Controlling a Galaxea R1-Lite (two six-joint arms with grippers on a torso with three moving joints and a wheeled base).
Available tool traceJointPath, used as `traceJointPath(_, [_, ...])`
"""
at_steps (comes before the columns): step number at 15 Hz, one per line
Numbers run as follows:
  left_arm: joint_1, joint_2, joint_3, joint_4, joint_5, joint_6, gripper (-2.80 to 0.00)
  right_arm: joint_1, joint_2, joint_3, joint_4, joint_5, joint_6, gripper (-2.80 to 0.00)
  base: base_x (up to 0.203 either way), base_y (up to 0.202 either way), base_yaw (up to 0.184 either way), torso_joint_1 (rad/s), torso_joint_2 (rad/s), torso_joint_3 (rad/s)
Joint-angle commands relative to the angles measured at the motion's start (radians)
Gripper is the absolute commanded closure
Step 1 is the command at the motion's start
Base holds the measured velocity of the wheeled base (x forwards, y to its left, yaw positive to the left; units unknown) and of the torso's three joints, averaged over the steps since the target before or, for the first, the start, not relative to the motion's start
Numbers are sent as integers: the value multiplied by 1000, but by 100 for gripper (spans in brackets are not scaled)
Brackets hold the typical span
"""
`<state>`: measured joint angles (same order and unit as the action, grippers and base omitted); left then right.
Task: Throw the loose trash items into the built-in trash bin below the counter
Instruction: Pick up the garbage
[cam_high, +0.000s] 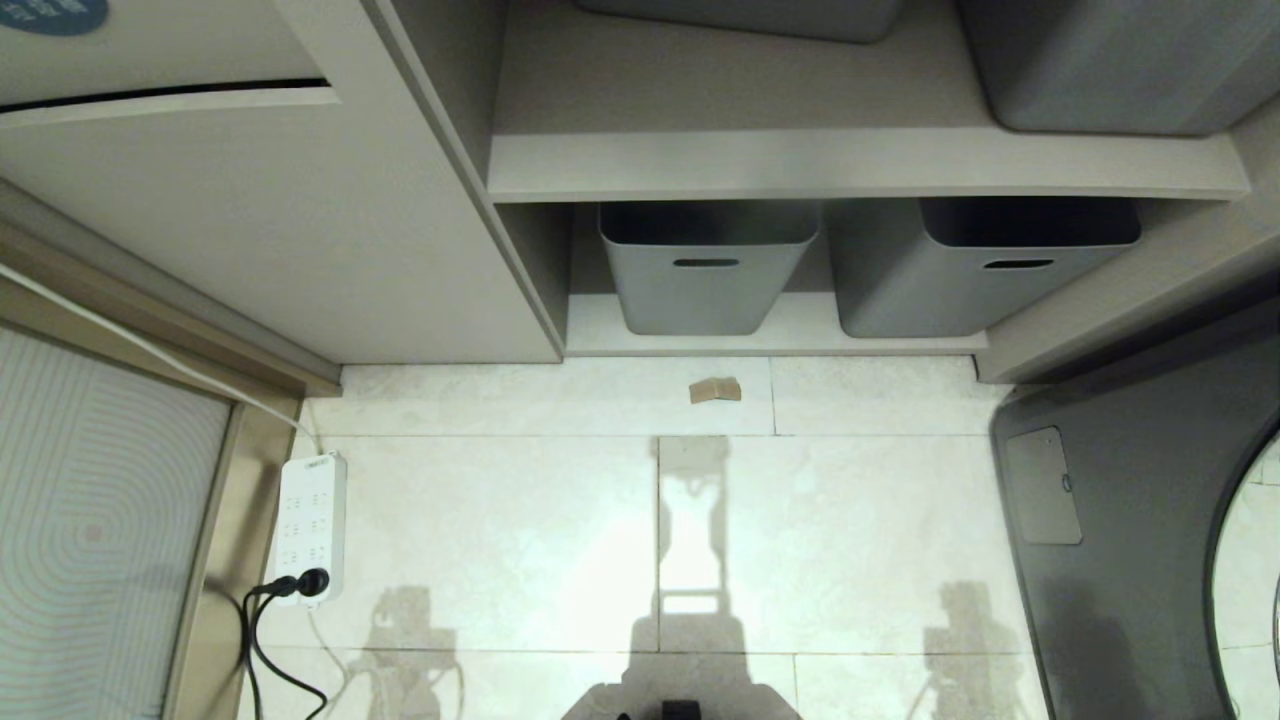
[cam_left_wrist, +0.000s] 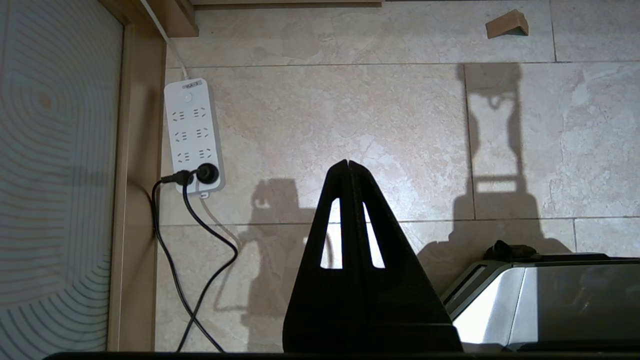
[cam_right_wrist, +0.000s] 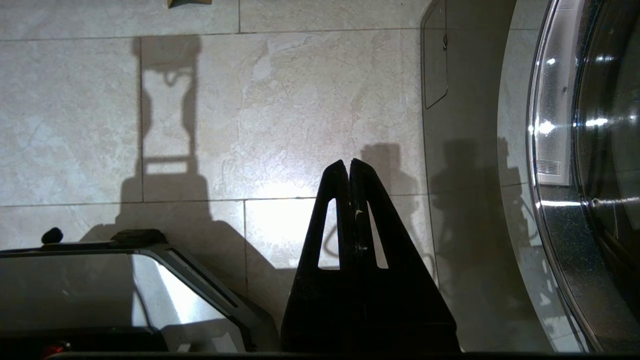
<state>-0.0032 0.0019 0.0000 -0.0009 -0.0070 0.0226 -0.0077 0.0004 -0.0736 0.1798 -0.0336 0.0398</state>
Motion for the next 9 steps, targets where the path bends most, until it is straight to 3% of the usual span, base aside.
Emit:
traceJointPath(1, [0, 1, 3, -1, 1, -1, 0, 0, 1, 0, 1, 0, 0, 0, 0, 0, 0, 0, 0, 0])
traceJointPath(9, [0, 0, 3, -2, 1, -19, 0, 0, 0, 0, 1, 0, 0, 0, 0, 0, 0, 0, 0, 0])
